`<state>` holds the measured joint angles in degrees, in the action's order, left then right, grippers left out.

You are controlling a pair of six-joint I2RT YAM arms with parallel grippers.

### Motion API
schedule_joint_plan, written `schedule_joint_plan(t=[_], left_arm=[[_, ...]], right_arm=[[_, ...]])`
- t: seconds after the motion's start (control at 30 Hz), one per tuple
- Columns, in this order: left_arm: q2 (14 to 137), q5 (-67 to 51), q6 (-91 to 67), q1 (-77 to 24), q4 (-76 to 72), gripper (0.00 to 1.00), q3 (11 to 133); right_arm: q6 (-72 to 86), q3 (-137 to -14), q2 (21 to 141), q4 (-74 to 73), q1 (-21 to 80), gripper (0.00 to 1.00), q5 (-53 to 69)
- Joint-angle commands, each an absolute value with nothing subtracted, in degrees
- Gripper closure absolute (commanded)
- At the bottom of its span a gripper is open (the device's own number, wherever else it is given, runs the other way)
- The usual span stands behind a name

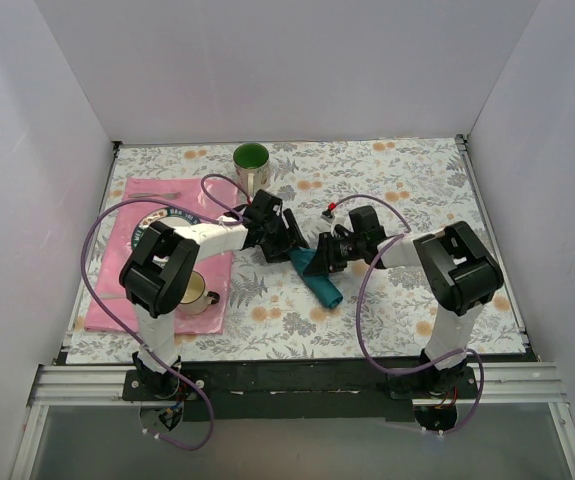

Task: Fold the napkin, place the utensils inside, and roll it up
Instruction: Roll the napkin with the utensil

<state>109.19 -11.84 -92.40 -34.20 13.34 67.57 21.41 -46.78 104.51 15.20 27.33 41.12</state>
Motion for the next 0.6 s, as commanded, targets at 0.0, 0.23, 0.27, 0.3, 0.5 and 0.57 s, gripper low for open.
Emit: schedule_joint_plan(t=[0.0,0.23,0.27,0.3,0.5,0.57], left_arm=[[112.2,-2.7,-91.5,-34.9,20.6,0.49,67.1],[112.3,-1.0,-90.7,-35.1,21.8,0.66,67.2],[112.3,-1.1,-90.7,-35.1,21.8,0.66,67.1],[112.3,-1.3,-90.7,-35.0,21.7,0.66,67.1],[112.9,-2.5,-90.9,-35.0,21.6,0.64,67.1],[113.0,-3.2,-90.9,-35.0,21.6,0.64,67.1]], right_arm=[[29.3,-44.6,108.0,22.8,25.7,0.74,51.0],[23.9,-46.1,107.0,16.8,24.9,0.67,48.8],[21.8,-47.4,105.9,13.7,25.0,0.61,47.1],[19.7,-48.2,104.7,7.7,25.0,0.58,42.8],[6.0,-55.7,91.5,-10.9,33.6,0.37,16.7],[4.0,-57.2,90.3,-14.4,37.1,0.02,10.3]])
